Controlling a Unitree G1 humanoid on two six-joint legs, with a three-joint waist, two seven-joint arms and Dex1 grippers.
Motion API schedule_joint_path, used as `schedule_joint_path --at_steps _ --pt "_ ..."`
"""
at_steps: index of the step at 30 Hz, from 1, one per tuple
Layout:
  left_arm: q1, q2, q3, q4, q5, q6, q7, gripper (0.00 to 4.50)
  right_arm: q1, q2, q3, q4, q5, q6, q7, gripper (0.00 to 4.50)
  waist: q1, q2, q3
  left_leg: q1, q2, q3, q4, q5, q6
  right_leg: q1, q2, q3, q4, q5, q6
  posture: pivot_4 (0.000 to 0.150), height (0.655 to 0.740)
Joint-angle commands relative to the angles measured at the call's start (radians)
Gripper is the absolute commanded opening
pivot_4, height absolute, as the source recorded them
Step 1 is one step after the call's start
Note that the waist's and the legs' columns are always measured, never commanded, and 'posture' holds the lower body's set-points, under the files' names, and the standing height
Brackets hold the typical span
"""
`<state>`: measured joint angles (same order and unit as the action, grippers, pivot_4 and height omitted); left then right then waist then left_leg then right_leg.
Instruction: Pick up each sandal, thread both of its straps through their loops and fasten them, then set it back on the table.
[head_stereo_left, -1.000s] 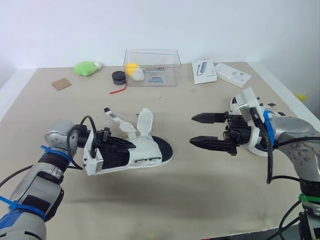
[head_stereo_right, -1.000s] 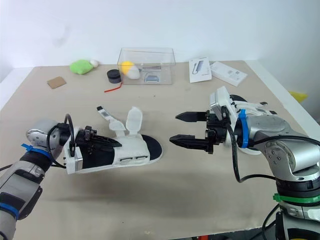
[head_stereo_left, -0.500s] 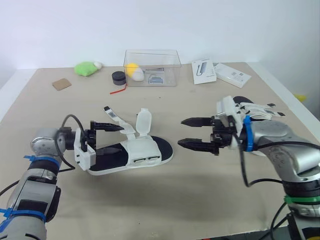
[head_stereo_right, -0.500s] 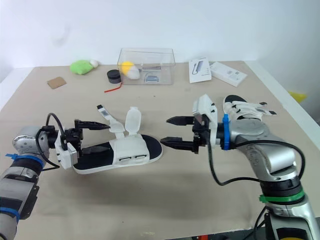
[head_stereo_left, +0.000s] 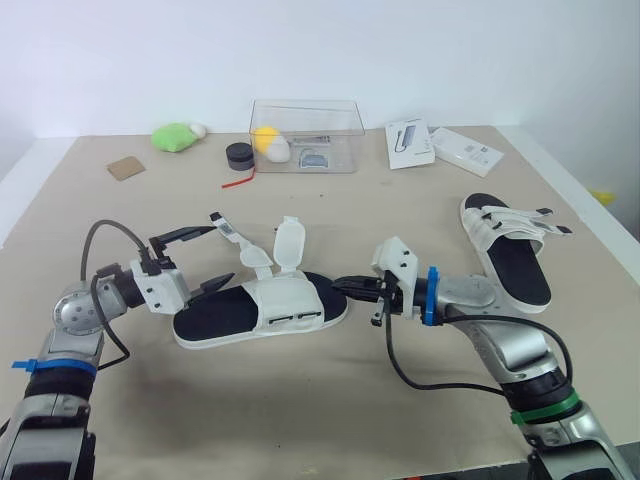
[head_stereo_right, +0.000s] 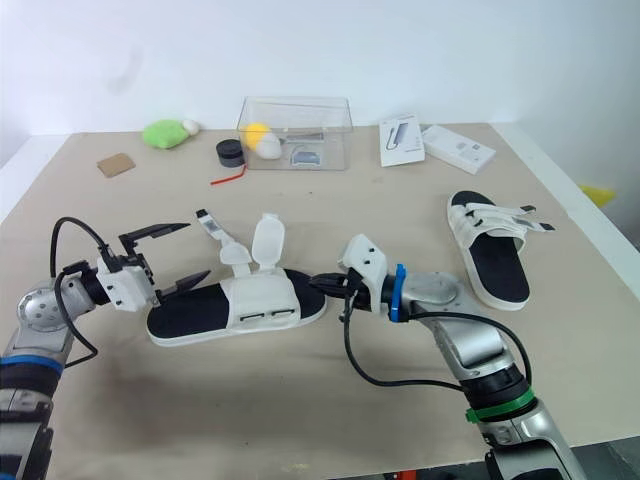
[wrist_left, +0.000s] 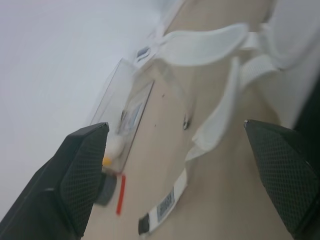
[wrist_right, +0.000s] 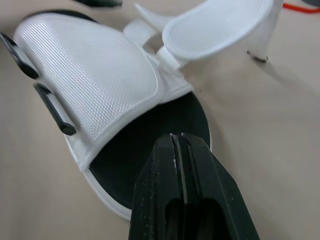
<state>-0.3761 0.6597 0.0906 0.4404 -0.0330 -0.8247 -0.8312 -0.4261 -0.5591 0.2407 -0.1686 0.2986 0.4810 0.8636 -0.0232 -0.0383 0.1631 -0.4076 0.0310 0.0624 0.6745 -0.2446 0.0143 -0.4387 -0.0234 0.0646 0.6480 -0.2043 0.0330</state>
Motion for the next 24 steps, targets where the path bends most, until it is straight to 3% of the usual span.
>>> schedule_joint_path --at_steps 1,7,13,24 --pt "0.054 -0.002 0.035 -0.198 -0.107 0.320 0.067 4.50 0.010 0.031 0.023 0.010 -0.039 -0.012 -0.027 0.02 0.000 0.000 0.000 0.000 0.000 0.000 0.000 0.000 0.000 0.000 0.000 0.000 0.000 0.000 0.000 0.150 0.7400" --pt "0.085 -0.065 0.039 -0.396 -0.308 0.877 0.151 4.50 0.040 0.064 0.063 -0.021 -0.069 0.048 -0.056 0.02 -0.001 -0.001 -0.001 0.001 0.001 0.000 0.000 0.000 0.000 0.000 0.001 0.000 0.001 -0.003 0.004 0.150 0.7400" --pt "0.035 -0.108 0.098 -0.441 -0.511 1.315 0.231 4.50 0.065 0.117 0.051 -0.083 -0.034 0.099 -0.073 0.02 -0.004 -0.004 -0.003 0.003 0.001 -0.002 0.000 0.000 0.000 0.001 0.003 0.000 0.001 -0.003 0.004 0.150 0.7400" --pt "-0.075 -0.155 0.164 -0.429 -0.700 1.669 0.304 4.50 0.030 0.160 0.018 -0.049 -0.027 0.099 -0.086 0.02 -0.006 -0.005 -0.003 0.002 0.001 -0.008 0.000 0.003 -0.005 0.002 0.007 -0.001 0.001 -0.002 0.001 0.150 0.7400"
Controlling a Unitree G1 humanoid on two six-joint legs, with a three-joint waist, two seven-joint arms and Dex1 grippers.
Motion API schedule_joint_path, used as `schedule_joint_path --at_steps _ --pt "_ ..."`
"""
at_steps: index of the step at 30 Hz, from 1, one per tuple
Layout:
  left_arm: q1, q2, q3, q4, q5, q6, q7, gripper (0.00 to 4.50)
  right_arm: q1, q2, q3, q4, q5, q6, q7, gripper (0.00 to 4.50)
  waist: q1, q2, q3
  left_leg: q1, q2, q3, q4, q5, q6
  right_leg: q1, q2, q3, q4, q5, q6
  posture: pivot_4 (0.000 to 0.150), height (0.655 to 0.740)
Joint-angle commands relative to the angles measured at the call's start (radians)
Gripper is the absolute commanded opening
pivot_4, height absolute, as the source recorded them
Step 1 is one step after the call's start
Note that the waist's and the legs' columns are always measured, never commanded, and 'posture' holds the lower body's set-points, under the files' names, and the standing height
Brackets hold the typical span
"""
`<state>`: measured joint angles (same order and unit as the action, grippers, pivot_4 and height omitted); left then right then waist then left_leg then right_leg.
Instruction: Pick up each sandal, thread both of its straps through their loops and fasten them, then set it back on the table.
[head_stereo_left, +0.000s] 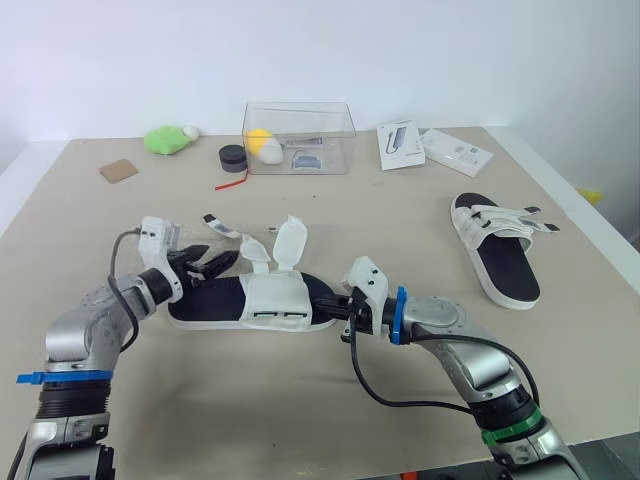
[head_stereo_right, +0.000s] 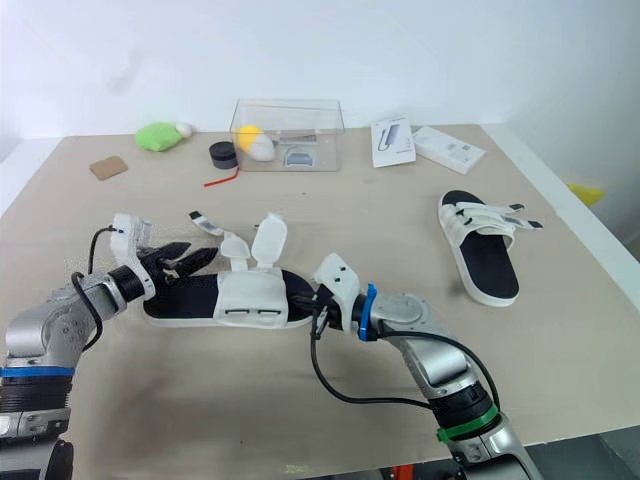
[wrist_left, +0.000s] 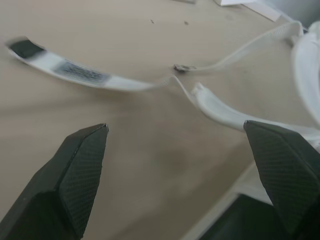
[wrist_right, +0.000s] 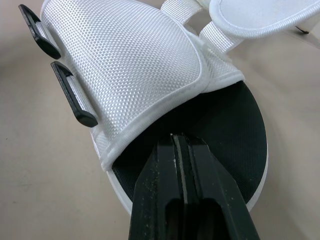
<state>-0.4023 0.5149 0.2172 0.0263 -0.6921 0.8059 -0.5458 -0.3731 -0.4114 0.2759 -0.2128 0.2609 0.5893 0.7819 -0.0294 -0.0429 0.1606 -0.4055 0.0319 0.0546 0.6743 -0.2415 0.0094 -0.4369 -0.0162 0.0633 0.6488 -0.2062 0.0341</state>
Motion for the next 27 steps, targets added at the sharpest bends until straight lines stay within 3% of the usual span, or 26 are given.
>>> schedule_joint_path --at_steps 1,9,14,21,27 --pt "-0.070 -0.022 0.054 0.003 -0.061 0.065 0.035 4.50 -0.029 0.022 -0.022 0.003 0.017 -0.009 -0.007 0.02 0.000 0.000 0.000 0.000 0.000 0.000 0.000 0.000 -0.001 0.000 0.000 0.000 0.000 0.000 0.000 0.150 0.7400" --pt "-0.119 -0.063 0.083 0.052 -0.102 0.160 0.072 4.50 -0.044 0.094 -0.033 0.088 0.040 -0.003 -0.015 0.02 -0.002 0.000 0.000 0.000 0.000 -0.002 -0.002 0.002 -0.002 0.000 0.001 0.000 0.000 0.003 -0.005 0.150 0.7400" --pt "-0.125 -0.082 0.095 0.070 -0.111 0.206 0.100 4.50 -0.028 0.071 0.012 0.128 -0.013 -0.021 -0.004 0.02 -0.002 0.000 0.000 0.000 0.000 -0.002 -0.002 0.002 -0.003 0.000 0.001 -0.001 0.000 0.005 -0.008 0.150 0.7400" --pt "-0.232 -0.171 0.235 0.226 -0.195 0.301 0.245 4.50 -0.026 0.053 0.024 0.126 -0.035 -0.035 0.005 0.02 -0.001 -0.001 -0.001 0.001 -0.001 -0.004 -0.002 0.004 -0.005 0.002 0.001 -0.002 0.000 0.002 -0.002 0.150 0.7400" --pt "-0.344 -0.222 0.298 0.396 -0.206 0.272 0.304 4.50 -0.032 0.053 0.023 0.119 -0.036 -0.036 0.006 0.02 0.000 -0.001 -0.001 0.001 -0.001 -0.004 -0.002 0.004 -0.005 0.002 0.001 -0.002 0.000 0.002 -0.002 0.150 0.7400"
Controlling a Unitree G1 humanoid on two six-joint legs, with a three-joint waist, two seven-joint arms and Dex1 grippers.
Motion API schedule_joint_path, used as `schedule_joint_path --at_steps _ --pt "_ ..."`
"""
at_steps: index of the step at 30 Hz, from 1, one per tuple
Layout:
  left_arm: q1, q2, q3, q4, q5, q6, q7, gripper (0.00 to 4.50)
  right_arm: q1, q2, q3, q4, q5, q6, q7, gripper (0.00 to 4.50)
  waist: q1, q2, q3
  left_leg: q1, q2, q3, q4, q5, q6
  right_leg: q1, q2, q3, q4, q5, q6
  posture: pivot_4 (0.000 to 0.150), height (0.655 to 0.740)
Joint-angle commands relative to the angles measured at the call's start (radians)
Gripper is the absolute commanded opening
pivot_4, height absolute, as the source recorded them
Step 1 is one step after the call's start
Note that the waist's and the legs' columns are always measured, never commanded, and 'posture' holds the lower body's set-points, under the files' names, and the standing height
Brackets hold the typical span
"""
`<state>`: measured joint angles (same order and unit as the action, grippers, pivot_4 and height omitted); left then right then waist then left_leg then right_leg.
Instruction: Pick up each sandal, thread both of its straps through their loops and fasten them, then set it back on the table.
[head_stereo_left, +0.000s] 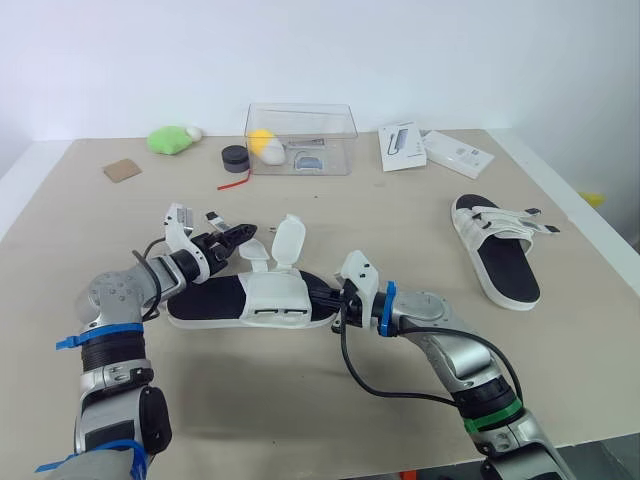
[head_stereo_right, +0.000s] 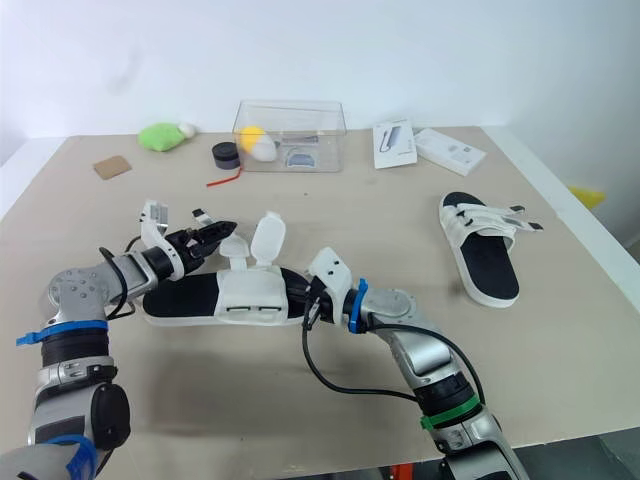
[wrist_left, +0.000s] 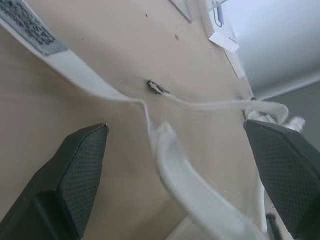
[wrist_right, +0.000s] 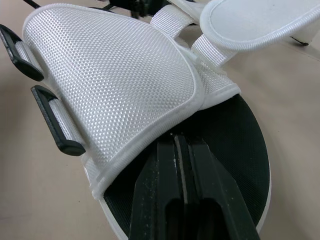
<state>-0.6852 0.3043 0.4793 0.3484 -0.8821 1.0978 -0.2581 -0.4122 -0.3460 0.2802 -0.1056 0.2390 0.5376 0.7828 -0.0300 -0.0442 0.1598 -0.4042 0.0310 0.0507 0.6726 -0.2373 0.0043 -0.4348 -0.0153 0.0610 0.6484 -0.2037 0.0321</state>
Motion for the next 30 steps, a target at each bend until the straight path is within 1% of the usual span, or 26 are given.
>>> schedule_joint_path --at_steps 1,5,7,10,13,15,16,18,19,20,22,24,26,28,30 --pt "-0.080 -0.017 0.045 0.104 -0.016 -0.027 0.023 4.50 0.007 -0.011 0.020 0.011 -0.015 0.016 0.004 0.02 0.000 0.000 0.000 0.000 0.000 0.000 0.000 0.000 0.000 0.000 0.000 0.000 0.000 0.000 0.000 0.150 0.7400" --pt "-0.142 -0.026 0.070 0.224 0.010 -0.085 0.054 4.50 0.009 -0.010 0.019 0.006 -0.016 0.015 0.001 0.02 0.000 0.000 0.000 0.000 0.000 0.000 0.000 0.000 0.000 0.000 0.000 0.000 0.000 0.000 0.000 0.150 0.7400" --pt "-0.153 -0.024 0.058 0.242 0.014 -0.086 0.036 4.50 0.010 -0.009 0.019 0.003 -0.016 0.015 -0.001 0.02 0.000 0.000 0.000 0.000 0.000 0.000 0.000 0.000 0.000 0.000 0.000 0.000 0.000 0.000 0.000 0.150 0.7400" --pt "-0.169 -0.030 0.068 0.272 0.011 -0.097 0.052 4.50 0.013 -0.008 0.017 -0.003 -0.015 0.016 -0.004 0.02 0.000 0.000 0.000 0.000 0.000 0.000 0.000 0.000 0.000 0.000 0.000 0.000 0.000 0.000 0.000 0.150 0.7400" --pt "-0.166 -0.033 0.064 0.283 0.015 -0.102 0.054 3.64 0.016 -0.006 0.015 -0.006 -0.013 0.017 -0.008 0.00 0.000 0.000 0.000 0.000 0.000 0.000 0.000 0.000 -0.001 0.000 0.000 0.000 0.000 0.000 0.000 0.150 0.7400" --pt "-0.161 -0.033 0.060 0.282 0.018 -0.100 0.052 2.71 0.018 -0.005 0.016 -0.011 -0.012 0.018 -0.008 0.00 0.000 0.000 0.000 0.000 0.000 0.000 0.000 0.000 -0.001 0.000 0.000 0.000 0.000 0.000 0.001 0.150 0.7400" --pt "-0.160 -0.033 0.059 0.283 0.020 -0.099 0.051 2.10 0.019 -0.004 0.016 -0.012 -0.012 0.019 -0.009 0.00 0.000 0.000 0.000 0.000 0.000 0.000 0.000 0.000 -0.001 0.000 0.000 0.000 0.000 0.000 0.001 0.150 0.7400" --pt "-0.159 -0.032 0.059 0.284 0.025 -0.101 0.050 1.09 0.019 -0.004 0.017 -0.013 -0.013 0.019 -0.008 0.00 0.000 0.000 0.000 0.000 0.000 0.000 0.000 0.000 -0.001 0.000 0.000 0.000 0.000 0.000 0.001 0.150 0.7400" --pt "-0.159 -0.031 0.059 0.285 0.027 -0.101 0.049 0.66 0.018 -0.003 0.016 -0.013 -0.013 0.019 -0.008 0.00 0.000 0.000 0.000 0.000 0.000 0.000 0.000 0.000 -0.001 0.000 0.000 0.000 0.000 0.000 0.001 0.150 0.7400" --pt "-0.158 -0.030 0.058 0.285 0.029 -0.102 0.046 0.07 0.018 -0.003 0.016 -0.013 -0.013 0.018 -0.008 0.00 0.000 0.000 0.000 0.000 0.000 0.000 -0.001 0.000 -0.001 0.000 0.000 0.000 0.000 0.000 0.001 0.150 0.7400" --pt "-0.138 -0.015 0.002 0.239 0.069 -0.135 -0.017 0.07 0.015 -0.002 0.018 -0.010 -0.016 0.013 -0.005 0.00 0.000 0.000 0.000 0.000 0.000 0.000 -0.001 0.000 -0.001 0.000 0.000 0.000 0.000 0.000 0.001 0.150 0.7400" --pt "-0.105 0.002 -0.077 0.148 0.121 -0.216 -0.123 0.07 0.013 -0.006 0.025 -0.008 -0.023 0.003 0.000 0.00 -0.001 0.000 0.000 0.000 0.000 0.000 -0.001 0.000 -0.001 0.000 0.000 0.000 -0.001 0.000 0.001 0.150 0.7400" --pt "-0.049 0.017 -0.165 0.001 0.187 -0.368 -0.252 0.07 0.010 -0.017 0.037 -0.009 -0.039 -0.015 0.008 0.00 -0.003 0.000 0.000 -0.001 -0.001 0.001 -0.002 0.000 -0.001 -0.001 0.000 0.001 -0.001 0.000 0.000 0.150 0.7400" --pt "0.007 0.034 -0.221 -0.118 0.238 -0.524 -0.380 0.07 0.009 -0.030 0.048 -0.010 -0.054 -0.036 0.018 0.00 -0.003 0.000 0.000 -0.001 0.000 0.001 -0.002 0.001 -0.002 -0.002 0.000 0.001 -0.001 0.003 -0.006 0.150 0.7400" --pt "0.099 0.117 -0.368 -0.210 0.434 -0.823 -0.526 0.07 0.011 -0.052 0.061 -0.010 -0.071 -0.062 0.033 0.00 -0.003 0.000 0.000 -0.002 0.000 0.002 -0.003 0.000 -0.003 -0.002 0.000 0.001 -0.002 0.003 -0.007 0.150 0.7400"
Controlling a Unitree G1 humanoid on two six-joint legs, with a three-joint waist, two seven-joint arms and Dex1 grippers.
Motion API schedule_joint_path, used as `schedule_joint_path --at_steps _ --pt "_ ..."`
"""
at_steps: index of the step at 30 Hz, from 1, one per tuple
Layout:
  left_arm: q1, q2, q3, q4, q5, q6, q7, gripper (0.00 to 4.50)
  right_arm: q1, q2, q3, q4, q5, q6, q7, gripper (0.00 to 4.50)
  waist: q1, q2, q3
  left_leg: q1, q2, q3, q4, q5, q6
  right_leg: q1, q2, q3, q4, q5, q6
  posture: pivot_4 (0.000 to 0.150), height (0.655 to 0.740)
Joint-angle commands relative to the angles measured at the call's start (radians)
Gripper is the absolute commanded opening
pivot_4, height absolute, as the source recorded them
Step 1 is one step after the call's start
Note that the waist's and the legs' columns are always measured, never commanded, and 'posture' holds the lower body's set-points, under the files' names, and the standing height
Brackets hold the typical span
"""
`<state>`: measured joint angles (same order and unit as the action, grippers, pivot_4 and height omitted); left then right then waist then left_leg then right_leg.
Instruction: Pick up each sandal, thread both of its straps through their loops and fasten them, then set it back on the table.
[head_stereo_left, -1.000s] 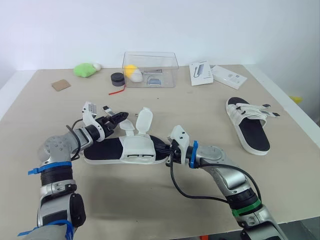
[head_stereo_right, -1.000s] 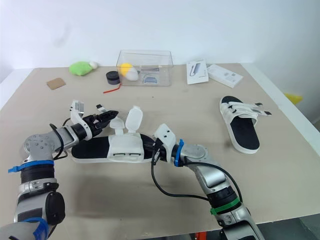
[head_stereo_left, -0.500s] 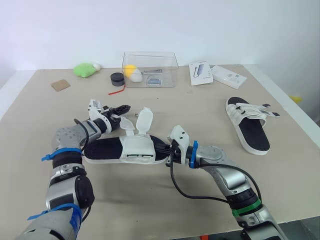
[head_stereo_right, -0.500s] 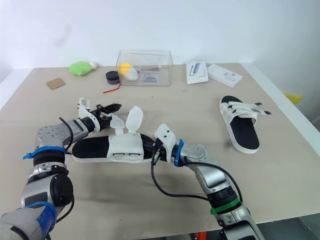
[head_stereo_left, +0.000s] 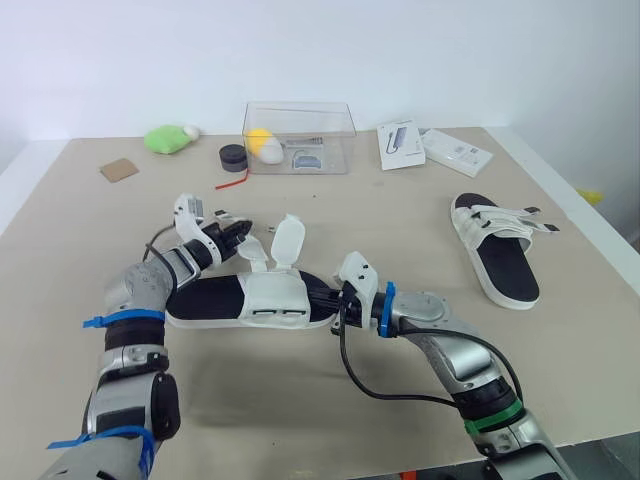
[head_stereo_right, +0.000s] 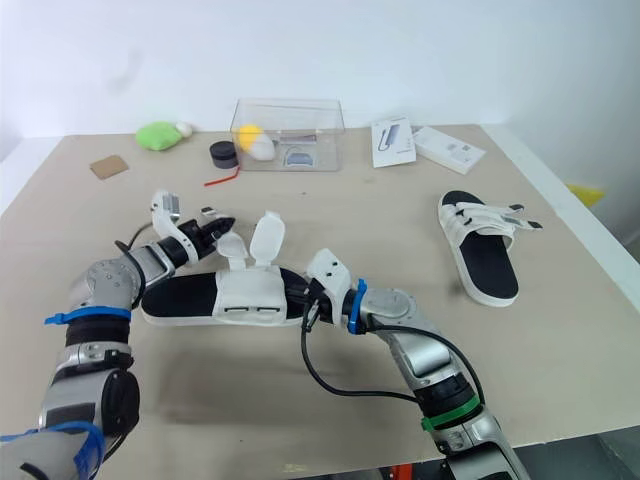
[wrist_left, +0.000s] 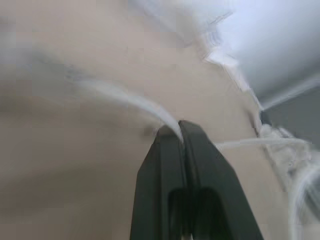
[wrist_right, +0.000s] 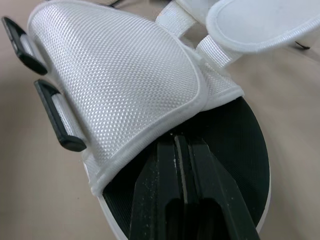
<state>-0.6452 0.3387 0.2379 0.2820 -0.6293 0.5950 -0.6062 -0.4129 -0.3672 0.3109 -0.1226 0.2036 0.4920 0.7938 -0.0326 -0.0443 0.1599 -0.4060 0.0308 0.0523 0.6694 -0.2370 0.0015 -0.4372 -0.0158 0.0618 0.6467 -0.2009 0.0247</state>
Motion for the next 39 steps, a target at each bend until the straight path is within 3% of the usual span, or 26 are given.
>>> schedule_joint_path --at_steps 1,5,9,12,16,20,23,26,29,31,34,39 --pt "0.086 0.109 -0.171 -0.158 0.245 -0.420 -0.216 0.07 0.012 -0.037 0.034 0.009 -0.041 -0.026 0.026 0.00 -0.001 0.001 0.000 0.000 0.000 0.001 -0.001 0.000 0.000 0.000 0.000 0.001 0.000 0.000 0.000 0.150 0.7400" --pt "0.148 0.179 -0.245 -0.058 0.454 -1.062 -0.341 0.07 0.010 -0.056 0.056 0.023 -0.068 -0.068 0.040 0.00 0.011 0.001 -0.001 0.001 0.000 0.003 -0.002 0.000 0.000 0.000 -0.002 0.000 -0.001 -0.004 -0.006 0.150 0.7400" --pt "0.091 0.243 -0.279 0.230 0.677 -1.946 -0.347 0.07 0.009 -0.061 0.070 0.038 -0.091 -0.099 0.051 0.00 0.012 0.001 -0.001 0.001 0.000 0.003 -0.001 0.000 0.000 0.001 -0.003 -0.001 -0.001 -0.004 -0.005 0.150 0.7400" --pt "0.053 0.239 -0.252 0.339 0.787 -2.194 -0.294 0.07 0.006 -0.059 0.073 0.048 -0.100 -0.110 0.055 0.00 0.012 0.001 -0.001 0.001 0.001 0.006 -0.001 0.000 0.001 0.001 -0.005 -0.003 -0.001 -0.001 -0.002 0.150 0.7400" --pt "0.077 0.235 -0.234 0.290 0.895 -2.209 -0.134 0.07 0.003 -0.060 0.072 0.052 -0.106 -0.119 0.062 0.00 0.010 0.001 -0.001 0.001 0.002 0.010 0.000 -0.001 0.002 0.000 -0.007 -0.003 -0.002 0.001 0.001 0.150 0.7400" --pt "0.089 0.271 -0.225 0.247 1.116 -2.209 0.094 0.07 -0.001 -0.060 0.070 0.056 -0.110 -0.122 0.068 0.00 0.010 0.001 -0.001 0.002 0.002 0.011 0.001 -0.001 0.002 0.000 -0.007 -0.003 -0.002 0.000 0.005 0.150 0.7400" --pt "0.098 0.311 -0.214 0.158 1.361 -2.209 0.353 0.07 -0.003 -0.061 0.070 0.057 -0.111 -0.124 0.071 0.00 0.010 0.001 -0.001 0.002 0.003 0.011 0.001 -0.001 0.002 0.000 -0.006 -0.003 -0.002 -0.002 0.008 0.150 0.7400" --pt "0.111 0.331 -0.158 0.028 1.704 -2.209 0.708 0.07 -0.006 -0.059 0.072 0.058 -0.112 -0.124 0.074 0.00 0.010 0.001 -0.001 0.002 0.004 0.012 0.000 -0.001 0.002 0.001 -0.007 -0.003 -0.002 -0.002 0.008 0.150 0.7400" --pt "0.100 0.531 -0.485 -0.098 2.229 -1.791 1.528 0.07 -0.007 -0.057 0.074 0.059 -0.113 -0.125 0.075 0.00 0.009 0.001 0.000 0.002 0.004 0.012 0.000 -0.001 0.002 0.000 -0.008 -0.003 -0.001 -0.001 0.008 0.150 0.7400" --pt "0.064 0.600 -0.660 -0.077 2.398 -1.587 1.821 0.07 -0.009 -0.057 0.076 0.061 -0.113 -0.127 0.075 0.00 0.010 0.002 -0.001 0.004 0.005 0.011 -0.001 -0.001 0.002 0.000 -0.008 -0.003 0.000 -0.002 0.009 0.150 0.7400" --pt "0.002 0.626 -0.809 0.003 2.477 -1.449 2.012 0.07 -0.008 -0.057 0.076 0.060 -0.114 -0.128 0.075 0.00 0.011 0.001 -0.001 0.005 0.004 0.014 -0.001 -0.001 0.002 0.000 -0.009 -0.004 0.000 -0.002 0.010 0.150 0.7400" --pt "-0.079 0.624 -0.939 0.112 2.455 -1.375 2.120 0.07 -0.009 -0.054 0.077 0.058 -0.115 -0.127 0.073 0.00 0.011 0.001 -0.001 0.004 0.006 0.017 -0.002 -0.001 0.002 -0.001 -0.007 -0.004 0.000 -0.003 0.008 0.150 0.7400"
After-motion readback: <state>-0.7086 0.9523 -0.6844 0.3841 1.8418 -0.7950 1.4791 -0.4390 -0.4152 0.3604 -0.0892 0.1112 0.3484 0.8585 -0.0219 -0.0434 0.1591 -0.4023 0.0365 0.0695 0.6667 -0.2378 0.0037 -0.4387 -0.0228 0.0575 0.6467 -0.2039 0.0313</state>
